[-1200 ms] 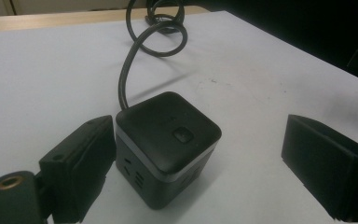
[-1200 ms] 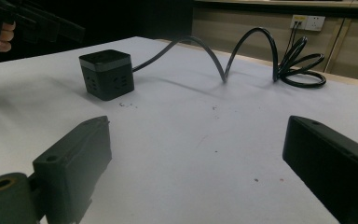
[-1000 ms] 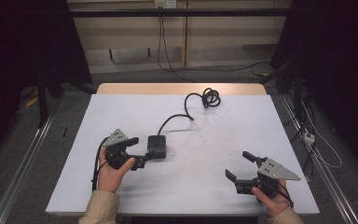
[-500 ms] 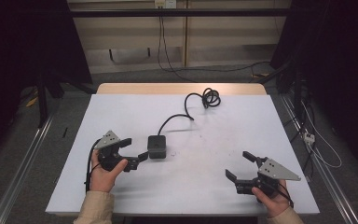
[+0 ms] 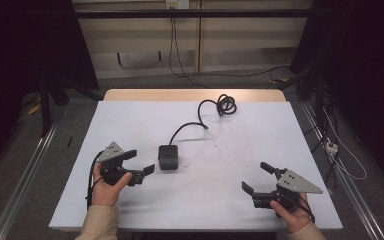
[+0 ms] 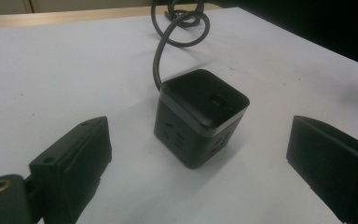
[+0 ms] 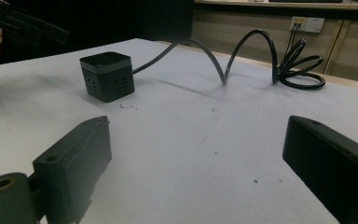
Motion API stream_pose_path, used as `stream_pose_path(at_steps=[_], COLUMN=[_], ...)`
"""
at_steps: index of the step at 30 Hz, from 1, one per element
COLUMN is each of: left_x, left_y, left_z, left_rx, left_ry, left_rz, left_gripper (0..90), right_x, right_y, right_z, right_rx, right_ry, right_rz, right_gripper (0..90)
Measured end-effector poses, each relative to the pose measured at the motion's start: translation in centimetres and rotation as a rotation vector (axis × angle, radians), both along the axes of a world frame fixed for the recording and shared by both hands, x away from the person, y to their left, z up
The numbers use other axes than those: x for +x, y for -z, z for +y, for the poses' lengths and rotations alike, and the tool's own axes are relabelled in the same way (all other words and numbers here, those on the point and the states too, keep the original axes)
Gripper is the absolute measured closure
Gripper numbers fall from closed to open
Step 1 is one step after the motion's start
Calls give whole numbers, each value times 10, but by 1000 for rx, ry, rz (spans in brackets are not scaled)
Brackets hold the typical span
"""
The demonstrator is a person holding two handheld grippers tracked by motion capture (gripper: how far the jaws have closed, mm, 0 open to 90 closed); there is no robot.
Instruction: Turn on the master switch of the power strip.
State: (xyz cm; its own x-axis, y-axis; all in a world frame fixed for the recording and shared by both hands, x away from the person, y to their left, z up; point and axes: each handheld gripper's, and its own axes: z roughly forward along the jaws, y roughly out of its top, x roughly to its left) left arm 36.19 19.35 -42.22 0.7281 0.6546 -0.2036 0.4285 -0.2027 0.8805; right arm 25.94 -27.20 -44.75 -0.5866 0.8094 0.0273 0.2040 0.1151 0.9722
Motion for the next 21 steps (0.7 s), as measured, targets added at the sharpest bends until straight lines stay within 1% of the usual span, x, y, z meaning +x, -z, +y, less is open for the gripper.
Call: stream_pose_path(at_steps=[4,13,18,19,21], left_x=[-2,-3,-5,-5,-6], left_y=[1,3,3,3,4], left_z=[4,12,15,15,16], left_rx=[-2,17,27,21,24], left_ry=[-1,-20,-19,-22,-25], left_rz=[-3,-6,-13,-13,-16], left_gripper=[61,60,60,60,60], right_x=[0,0,0,0,0], right_y=[0,0,0,0,0], right_z=[0,0,-1,-1,-1], right_rx=[-1,-1,-2,-2,-3], right_ry=[1,2,2,3,3], right_rz=[0,-1,-2,-2,-2], right_gripper=[72,72,72,72,72])
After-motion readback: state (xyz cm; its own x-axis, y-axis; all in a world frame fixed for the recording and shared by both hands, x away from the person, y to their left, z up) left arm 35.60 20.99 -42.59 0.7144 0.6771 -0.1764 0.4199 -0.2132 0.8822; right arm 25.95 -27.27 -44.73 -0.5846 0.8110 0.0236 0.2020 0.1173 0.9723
